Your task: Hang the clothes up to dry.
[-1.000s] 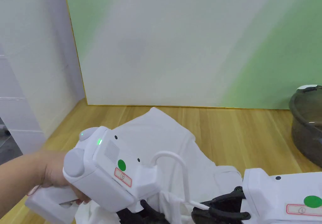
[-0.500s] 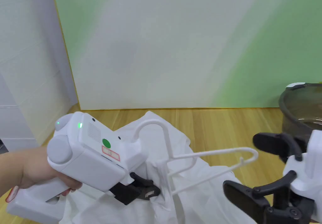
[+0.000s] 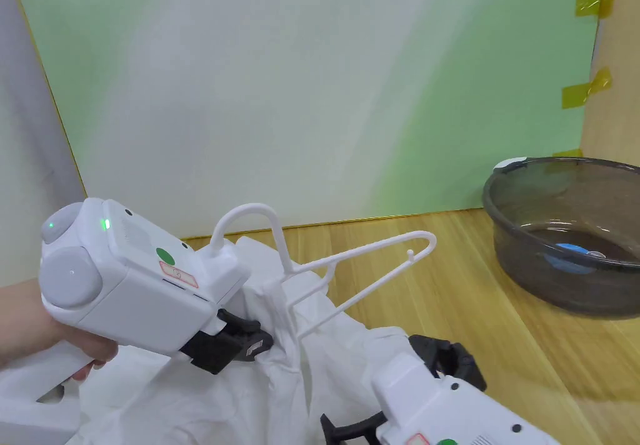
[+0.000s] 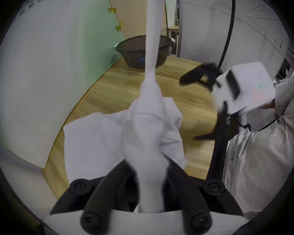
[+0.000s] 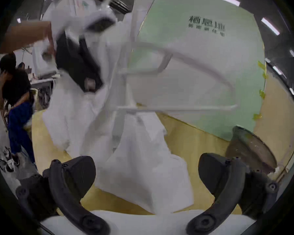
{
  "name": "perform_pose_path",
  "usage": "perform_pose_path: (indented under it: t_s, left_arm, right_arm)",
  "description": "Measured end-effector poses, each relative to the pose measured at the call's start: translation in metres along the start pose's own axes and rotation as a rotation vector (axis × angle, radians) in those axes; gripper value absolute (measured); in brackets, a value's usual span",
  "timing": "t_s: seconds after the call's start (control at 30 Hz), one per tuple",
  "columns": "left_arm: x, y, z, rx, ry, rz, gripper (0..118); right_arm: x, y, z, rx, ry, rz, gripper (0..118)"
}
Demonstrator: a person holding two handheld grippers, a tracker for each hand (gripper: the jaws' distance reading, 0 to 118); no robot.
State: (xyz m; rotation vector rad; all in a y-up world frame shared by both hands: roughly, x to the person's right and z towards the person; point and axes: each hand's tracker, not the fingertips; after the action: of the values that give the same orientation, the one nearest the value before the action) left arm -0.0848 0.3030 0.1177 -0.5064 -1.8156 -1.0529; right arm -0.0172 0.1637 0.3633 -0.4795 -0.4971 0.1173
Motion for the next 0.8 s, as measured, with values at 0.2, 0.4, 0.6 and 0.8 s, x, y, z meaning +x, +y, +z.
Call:
perform_pose_path:
  t_s: [0.2,0.4,0.6,0.8]
  left_arm:
    - [0.001,-0.006,0.003,-0.008,-0.004,-0.003,8]
    - [-0.001,-0.017,0.003,-0.016,0.044,0.014,8]
    - [-0.001,-0.022,0.002,-0.007,0.08,0.0,8]
    - [0.003,-0.026,0.006,0.001,0.1,-0.053,8]
  right_arm:
    - [-0.01,-0.014,-0.072,-0.051,0.019,-0.077,112]
    - [-0.006,-0.014,-0.08,-0.054,-0.062,-0.141,3]
    - [0.018,-0.005,-0.061,-0.023,0.044,-0.262,2]
    - [0.076,0.023,-0.021,0.005,0.024,-0.412,2]
